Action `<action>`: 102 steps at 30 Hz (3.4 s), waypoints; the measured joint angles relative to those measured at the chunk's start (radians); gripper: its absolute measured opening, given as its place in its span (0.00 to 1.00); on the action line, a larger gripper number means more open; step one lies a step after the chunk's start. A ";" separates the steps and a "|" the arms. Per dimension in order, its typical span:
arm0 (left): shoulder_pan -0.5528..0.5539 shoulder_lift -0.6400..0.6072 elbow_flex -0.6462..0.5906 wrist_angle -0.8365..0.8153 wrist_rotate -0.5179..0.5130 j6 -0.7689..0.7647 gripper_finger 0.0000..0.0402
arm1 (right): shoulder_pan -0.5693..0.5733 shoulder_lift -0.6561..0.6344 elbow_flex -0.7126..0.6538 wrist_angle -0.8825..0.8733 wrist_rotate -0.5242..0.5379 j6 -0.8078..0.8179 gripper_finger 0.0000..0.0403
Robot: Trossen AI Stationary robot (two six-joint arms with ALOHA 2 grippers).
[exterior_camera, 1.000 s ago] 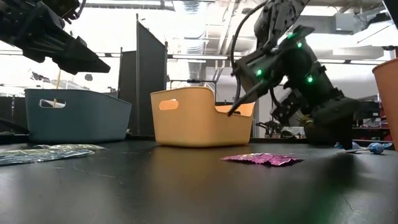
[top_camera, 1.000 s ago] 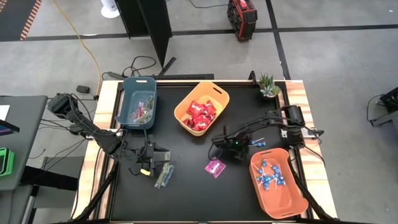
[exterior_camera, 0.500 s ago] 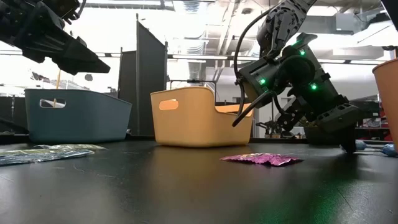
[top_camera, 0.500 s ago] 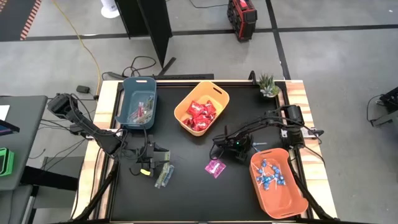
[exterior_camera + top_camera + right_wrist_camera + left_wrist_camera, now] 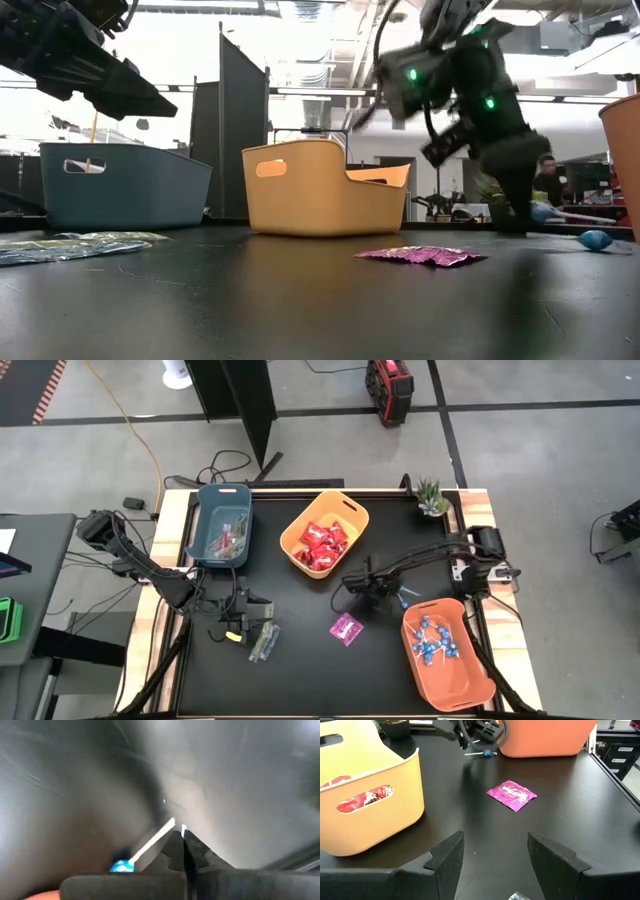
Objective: Sort candy
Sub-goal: Put the blue lollipop into the orange bin, then put the purple gummy into the blue bin
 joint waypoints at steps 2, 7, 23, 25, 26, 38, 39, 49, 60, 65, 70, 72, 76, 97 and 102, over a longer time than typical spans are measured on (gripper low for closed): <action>0.000 0.000 0.000 0.000 0.000 -0.001 0.53 | 0.000 -0.039 0.005 0.016 0.009 0.012 0.00; 0.000 0.000 0.000 0.000 0.000 -0.001 0.53 | 0.000 -0.165 0.014 0.085 0.024 0.031 0.00; 0.000 0.000 0.000 0.007 -0.001 -0.019 0.53 | 0.346 -0.734 0.015 0.164 -0.089 0.411 0.00; 0.000 0.000 0.000 0.007 -0.002 -0.012 0.53 | 0.447 -0.751 0.015 0.096 -0.089 0.563 0.00; 0.000 0.000 0.000 0.007 -0.002 -0.007 0.53 | 0.500 -0.750 0.015 0.060 -0.089 0.636 0.00; 0.000 0.000 -0.001 0.000 -0.002 -0.001 0.53 | 0.788 -0.554 0.014 -0.169 -0.053 1.178 0.21; 0.000 0.000 -0.001 0.000 -0.002 -0.004 0.53 | 0.791 -0.542 0.014 -0.163 -0.060 1.190 0.27; 0.000 0.000 -0.001 0.000 -0.002 -0.016 0.53 | 0.732 -0.525 0.014 0.009 0.002 1.082 0.76; 0.000 0.000 -0.001 -0.007 -0.002 -0.022 0.53 | 0.439 -0.405 0.015 0.469 0.130 0.391 0.74; 0.000 0.000 -0.001 -0.022 -0.002 -0.033 0.53 | 0.342 -0.278 0.015 0.642 0.116 0.143 0.74; 0.000 0.000 -0.001 -0.026 -0.002 -0.037 0.53 | 0.313 -0.146 0.015 0.651 0.005 0.091 0.74; 0.000 0.000 -0.001 -0.031 -0.002 -0.037 0.53 | 0.313 -0.084 0.015 0.669 -0.040 0.090 0.74; 0.000 0.000 -0.001 -0.046 -0.002 -0.037 0.53 | 0.322 0.008 0.014 0.709 -0.059 0.096 0.74; 0.000 0.000 -0.001 -0.061 -0.013 -0.041 0.53 | 0.319 0.114 0.017 0.722 0.004 0.221 0.03; 0.000 0.000 -0.001 -0.062 -0.013 -0.047 0.53 | 0.324 0.117 0.039 0.712 0.022 0.204 0.01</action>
